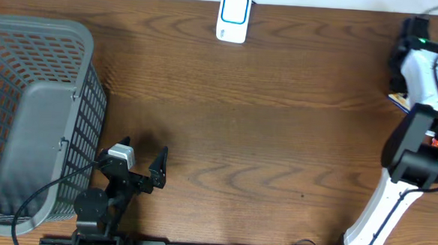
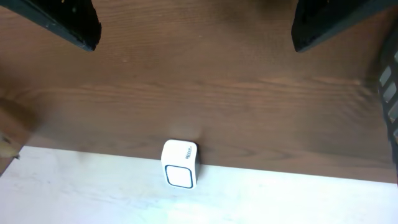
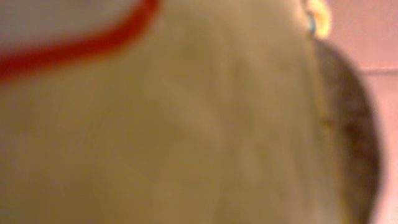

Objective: Scan the item barcode
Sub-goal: 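Carry the snack bag off the table to the right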

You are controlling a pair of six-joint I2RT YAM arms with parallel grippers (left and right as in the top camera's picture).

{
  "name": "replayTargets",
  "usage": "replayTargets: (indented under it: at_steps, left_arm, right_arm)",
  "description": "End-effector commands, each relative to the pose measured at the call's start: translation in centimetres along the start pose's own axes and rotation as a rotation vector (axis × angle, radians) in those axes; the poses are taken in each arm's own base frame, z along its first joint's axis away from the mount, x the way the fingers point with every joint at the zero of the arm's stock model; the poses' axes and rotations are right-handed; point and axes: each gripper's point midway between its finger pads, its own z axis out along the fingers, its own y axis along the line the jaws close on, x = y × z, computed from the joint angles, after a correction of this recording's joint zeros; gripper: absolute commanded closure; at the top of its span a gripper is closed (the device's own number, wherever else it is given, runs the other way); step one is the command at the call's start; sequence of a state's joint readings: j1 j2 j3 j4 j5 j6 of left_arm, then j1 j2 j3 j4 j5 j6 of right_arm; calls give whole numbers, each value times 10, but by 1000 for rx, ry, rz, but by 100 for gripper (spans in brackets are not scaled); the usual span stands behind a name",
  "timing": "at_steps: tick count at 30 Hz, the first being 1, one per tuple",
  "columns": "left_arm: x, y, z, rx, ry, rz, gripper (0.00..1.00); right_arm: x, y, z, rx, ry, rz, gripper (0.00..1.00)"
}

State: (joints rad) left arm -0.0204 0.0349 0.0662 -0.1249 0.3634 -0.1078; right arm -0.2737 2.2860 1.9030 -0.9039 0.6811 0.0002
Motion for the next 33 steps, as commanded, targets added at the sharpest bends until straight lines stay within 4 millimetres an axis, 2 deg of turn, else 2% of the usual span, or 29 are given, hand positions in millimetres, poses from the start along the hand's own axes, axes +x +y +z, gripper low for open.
replayTargets:
  at_steps: [1,2,3,4,7,10,14,19,23,28,31,33]
  left_arm:
    - [13,3,2,-8,36,-18,2]
    - [13,3,2,-8,36,-18,2]
    - [13,3,2,-8,36,-18,2]
    - [13,3,2,-8,36,-18,2]
    - [13,3,2,-8,36,-18,2]
    - [13,3,2,-8,36,-18,2]
    - [13,3,2,-8,36,-18,2]
    - [13,3,2,-8,36,-18,2]
    - [13,3,2,-8,36,-18,2]
    - [13,3,2,-8,36,-18,2]
    - [13,3,2,-8,36,-18,2]
    - [13,3,2,-8,36,-18,2]
  right_arm:
    - [5,-5,10,-65,25,133,85]
    - [7,-7,12,-62,34,160,62]
    - [7,-10,12,-60,38,178,29]
    - [8,-14,10,-59,41,195,1]
    - [4,-25,-4,-72,33,321,1]
    - [-13,-27,-38,-204,-18,430,1]
    - [-36,-30,-108,-445,-129,519,1]
    - [-44,-39,-206,-662,-285,539,1]
    - [-37,-42,-279,-802,-391,521,1]
    - [-15,-36,-367,-947,-524,445,1]
    - [1,-34,-410,-984,-606,404,1]
    - [11,-34,-431,-990,-648,387,1]
